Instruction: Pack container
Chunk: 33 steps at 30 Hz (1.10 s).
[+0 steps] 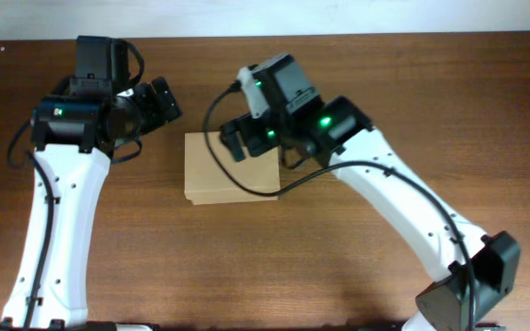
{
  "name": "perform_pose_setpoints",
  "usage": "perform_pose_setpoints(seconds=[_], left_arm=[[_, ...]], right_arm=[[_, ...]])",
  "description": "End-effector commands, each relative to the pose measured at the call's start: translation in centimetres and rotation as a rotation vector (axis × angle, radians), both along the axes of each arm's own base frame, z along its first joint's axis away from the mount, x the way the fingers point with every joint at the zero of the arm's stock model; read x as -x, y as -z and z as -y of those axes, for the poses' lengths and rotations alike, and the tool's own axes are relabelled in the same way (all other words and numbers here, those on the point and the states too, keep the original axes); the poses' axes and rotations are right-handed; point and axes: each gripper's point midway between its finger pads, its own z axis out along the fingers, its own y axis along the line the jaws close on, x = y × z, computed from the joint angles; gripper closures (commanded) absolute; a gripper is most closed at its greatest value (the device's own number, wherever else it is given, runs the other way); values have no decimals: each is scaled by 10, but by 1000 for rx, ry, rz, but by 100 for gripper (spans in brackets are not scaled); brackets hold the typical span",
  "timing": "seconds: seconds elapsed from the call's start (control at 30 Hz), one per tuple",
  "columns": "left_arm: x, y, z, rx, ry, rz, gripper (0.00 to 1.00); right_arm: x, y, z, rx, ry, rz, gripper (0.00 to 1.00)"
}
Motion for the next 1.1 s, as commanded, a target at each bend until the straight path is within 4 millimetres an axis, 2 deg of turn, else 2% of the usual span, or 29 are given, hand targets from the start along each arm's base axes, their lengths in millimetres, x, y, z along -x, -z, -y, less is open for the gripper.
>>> perform_pose_setpoints(seconds=[0.0, 0.03, 0.1, 0.17, 0.2, 0.27, 0.4, 0.57, 0.6, 0.73, 0.8, 0.83, 0.9, 1.07], left_arm=[[21, -14, -12, -17, 1, 2, 0], [28, -19, -15, -22, 3, 7, 0], [41, -33, -17, -35, 13, 41, 1], [52, -49, -16, -38, 18, 89, 0], [62, -61, -16, -43, 18, 127, 0], [78, -76, -16, -56, 19, 169, 0], [112, -88, -10, -52, 50, 210, 0], [151, -86, 0, -26, 88, 271, 0], [162, -84, 2, -18, 104, 320, 1], [181, -76, -1, -12, 104, 404, 0], [191, -64, -3, -11, 103, 421, 0], [200, -50, -4, -10, 103, 423, 0], [208, -34, -6, -13, 108, 429, 0], [224, -9, -6, -8, 124, 462, 0]], right_arm=[[-3, -46, 54, 18, 34, 97, 1], [1, -55, 73, 29, 53, 107, 1], [10, -73, 98, 42, 71, 137, 1], [22, -92, 120, 54, 78, 179, 1], [35, -106, 133, 59, 82, 210, 1], [52, -119, 148, 74, 79, 243, 1], [85, -131, 169, 91, 97, 288, 1], [127, -122, 184, 98, 82, 332, 1], [143, -115, 189, 87, 82, 351, 1], [170, -101, 198, 57, 92, 420, 1], [181, -93, 202, 41, 99, 453, 1], [190, -86, 206, 27, 104, 483, 1], [199, -80, 208, 16, 107, 510, 1], [211, -63, 213, 10, 109, 526, 1]])
